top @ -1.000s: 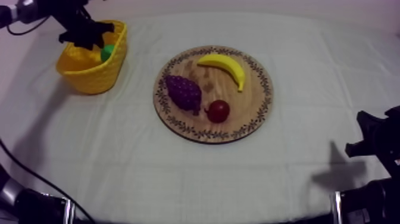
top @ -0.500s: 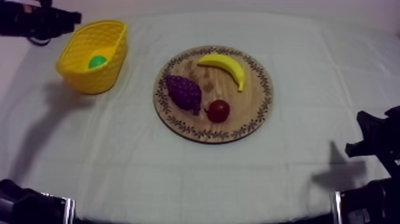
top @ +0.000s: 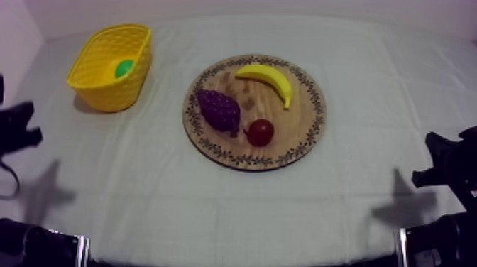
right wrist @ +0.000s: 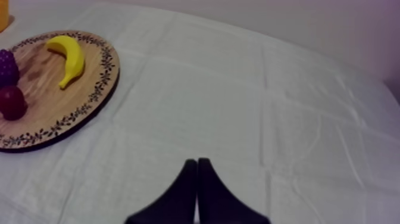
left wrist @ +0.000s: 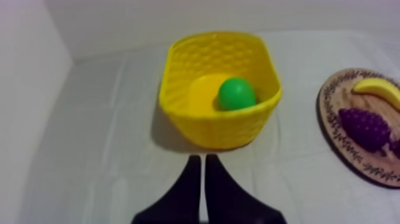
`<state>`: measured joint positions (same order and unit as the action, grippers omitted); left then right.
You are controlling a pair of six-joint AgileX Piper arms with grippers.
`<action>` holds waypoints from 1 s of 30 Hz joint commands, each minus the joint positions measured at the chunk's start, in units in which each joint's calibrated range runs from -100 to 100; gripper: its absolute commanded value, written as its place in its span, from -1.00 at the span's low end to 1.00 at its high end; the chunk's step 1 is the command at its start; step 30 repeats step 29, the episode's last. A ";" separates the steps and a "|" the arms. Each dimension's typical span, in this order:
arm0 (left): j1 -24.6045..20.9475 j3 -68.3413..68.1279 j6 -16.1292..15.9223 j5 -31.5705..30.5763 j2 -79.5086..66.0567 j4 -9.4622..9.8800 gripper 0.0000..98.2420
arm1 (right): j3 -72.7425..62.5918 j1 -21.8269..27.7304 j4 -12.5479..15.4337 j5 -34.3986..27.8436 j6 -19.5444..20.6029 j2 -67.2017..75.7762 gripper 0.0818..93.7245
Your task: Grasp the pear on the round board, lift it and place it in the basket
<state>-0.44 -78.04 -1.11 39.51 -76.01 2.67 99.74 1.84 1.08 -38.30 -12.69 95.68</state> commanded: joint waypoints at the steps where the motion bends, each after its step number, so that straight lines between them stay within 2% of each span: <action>1: -0.98 -12.71 0.26 0.95 -20.02 0.03 -1.00 | 0.04 0.00 0.02 0.00 0.01 -0.01 -0.99; 7: -1.13 -18.29 -1.03 2.13 -23.22 -0.39 -1.00 | 0.04 0.00 0.02 0.00 -0.01 -0.01 -0.99; 9: -0.96 -19.36 -0.35 0.10 -23.44 -0.45 -1.00 | 0.04 0.00 0.02 0.00 0.00 -0.01 -0.99; 12: -0.60 -20.98 3.93 -4.97 -23.58 -0.54 -1.00 | 0.04 0.00 0.02 0.00 -0.01 -0.01 -0.99; 16: -0.44 -21.64 11.01 -7.14 -23.63 -0.58 -1.00 | 0.04 0.00 0.02 0.00 0.00 -0.01 -0.99; 19: -0.41 -21.78 13.41 -7.59 -23.64 -0.59 -1.00 | 0.04 0.00 0.02 0.00 -0.02 -0.01 -0.99; 30: -0.40 -21.85 12.66 -7.81 -23.65 -0.60 -1.00 | 0.04 0.00 0.02 0.00 0.01 -0.01 -0.99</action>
